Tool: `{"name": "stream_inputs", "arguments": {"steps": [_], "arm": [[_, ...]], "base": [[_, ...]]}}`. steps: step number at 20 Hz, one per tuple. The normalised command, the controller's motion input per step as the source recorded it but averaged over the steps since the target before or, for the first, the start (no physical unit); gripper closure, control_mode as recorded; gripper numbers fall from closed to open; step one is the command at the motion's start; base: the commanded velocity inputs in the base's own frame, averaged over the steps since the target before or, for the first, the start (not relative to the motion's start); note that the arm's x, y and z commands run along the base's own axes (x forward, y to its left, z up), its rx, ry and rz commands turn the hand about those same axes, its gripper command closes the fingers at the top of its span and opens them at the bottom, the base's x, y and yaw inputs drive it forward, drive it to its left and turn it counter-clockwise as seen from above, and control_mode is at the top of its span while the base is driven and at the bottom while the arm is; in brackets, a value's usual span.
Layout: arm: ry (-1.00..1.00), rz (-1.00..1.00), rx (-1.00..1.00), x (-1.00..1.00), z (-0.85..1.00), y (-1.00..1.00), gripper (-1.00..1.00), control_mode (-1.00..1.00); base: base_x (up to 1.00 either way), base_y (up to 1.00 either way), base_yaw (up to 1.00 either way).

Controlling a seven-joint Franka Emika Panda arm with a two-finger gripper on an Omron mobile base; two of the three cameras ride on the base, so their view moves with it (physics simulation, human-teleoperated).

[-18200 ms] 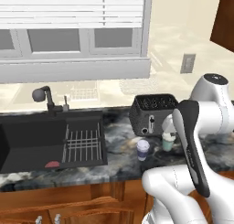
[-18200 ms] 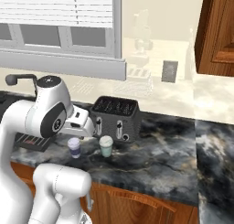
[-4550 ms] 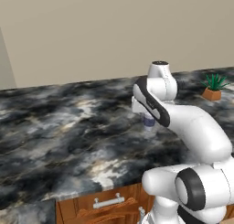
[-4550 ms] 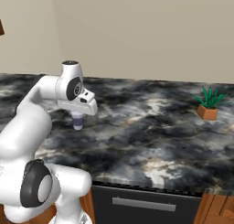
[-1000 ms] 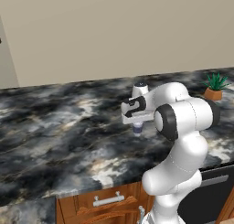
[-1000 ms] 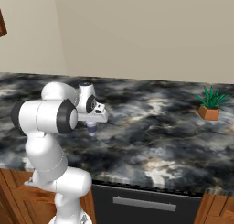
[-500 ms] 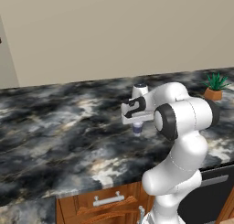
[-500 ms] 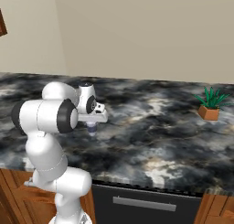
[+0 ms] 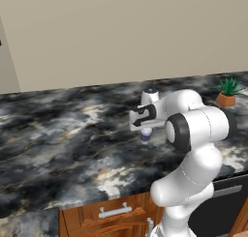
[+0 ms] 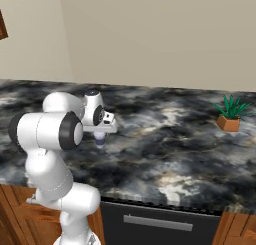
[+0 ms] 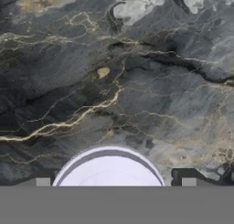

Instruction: Move the drinks to the dining counter.

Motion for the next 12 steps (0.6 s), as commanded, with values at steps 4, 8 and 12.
{"name": "stream_inputs", "arguments": {"steps": [4, 8, 12], "arm": [[-0.04, 0.0, 0.0, -0.02, 0.08, 0.0, -1.0, -1.0], [0.0, 0.0, 0.0, 0.0, 0.18, 0.0, -1.0, -1.0], [0.0, 0.0, 0.0, 0.0, 0.39, 0.0, -1.0, -1.0]], "base": [[0.0, 0.0, 0.0], [0.0, 0.0, 0.0], [0.0, 0.0, 0.0]]}}
